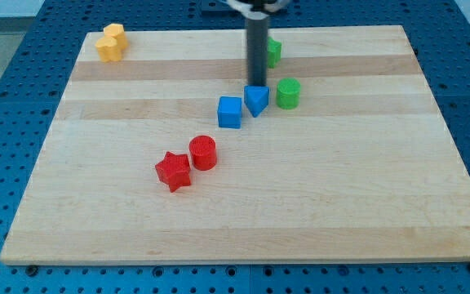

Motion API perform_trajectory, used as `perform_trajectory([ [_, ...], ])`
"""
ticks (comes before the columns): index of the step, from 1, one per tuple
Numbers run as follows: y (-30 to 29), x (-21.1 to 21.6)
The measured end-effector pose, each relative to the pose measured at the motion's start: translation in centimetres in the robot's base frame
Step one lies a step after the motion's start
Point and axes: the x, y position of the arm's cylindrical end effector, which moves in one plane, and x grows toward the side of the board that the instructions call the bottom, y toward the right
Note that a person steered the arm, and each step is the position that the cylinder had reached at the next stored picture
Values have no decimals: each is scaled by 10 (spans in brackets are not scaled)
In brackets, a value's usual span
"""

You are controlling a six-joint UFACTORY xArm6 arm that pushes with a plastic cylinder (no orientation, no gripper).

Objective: Separate the blue blocks from the green blocks

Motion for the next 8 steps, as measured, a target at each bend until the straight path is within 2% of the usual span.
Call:
perform_trajectory([
  [1,37,1],
  [2,36,10],
  [8,-28,33],
])
